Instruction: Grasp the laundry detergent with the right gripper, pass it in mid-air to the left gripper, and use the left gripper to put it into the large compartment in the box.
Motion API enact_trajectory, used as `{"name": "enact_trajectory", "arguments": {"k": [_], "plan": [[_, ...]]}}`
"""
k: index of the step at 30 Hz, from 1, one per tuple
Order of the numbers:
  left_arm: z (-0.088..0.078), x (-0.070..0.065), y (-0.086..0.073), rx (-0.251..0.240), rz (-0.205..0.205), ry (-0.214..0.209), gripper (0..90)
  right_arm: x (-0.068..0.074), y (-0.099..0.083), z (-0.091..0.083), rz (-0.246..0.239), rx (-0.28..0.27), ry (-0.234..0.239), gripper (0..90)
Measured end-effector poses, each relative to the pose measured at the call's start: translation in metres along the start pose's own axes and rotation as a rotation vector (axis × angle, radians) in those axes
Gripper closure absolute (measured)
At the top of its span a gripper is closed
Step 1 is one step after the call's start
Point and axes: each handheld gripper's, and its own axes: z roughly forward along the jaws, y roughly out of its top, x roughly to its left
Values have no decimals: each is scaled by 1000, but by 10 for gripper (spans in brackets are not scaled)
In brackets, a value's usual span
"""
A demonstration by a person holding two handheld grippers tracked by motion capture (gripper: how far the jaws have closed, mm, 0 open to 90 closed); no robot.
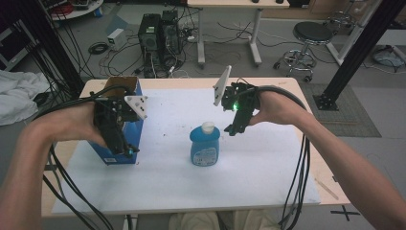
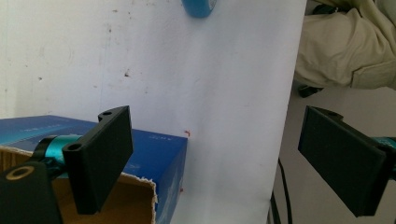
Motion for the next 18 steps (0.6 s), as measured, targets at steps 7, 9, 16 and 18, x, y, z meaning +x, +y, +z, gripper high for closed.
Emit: {"name": "enact_trajectory", "arguments": {"k": [7,9,16,18], "plan": [[1,-1,-1,-7,-3,0,104,4,-9,19,30,-27,27,129],[1,-1,-1,-5,-2,0,104,6,-12,25,32,-39,35,129],[2,-3,-1,-15,-11,-1,104,11,-19,45,44,-63,68,129],[3,-3,-1,-15,-10,-2,104,13,-21,52,48,-81,73,129]]}}
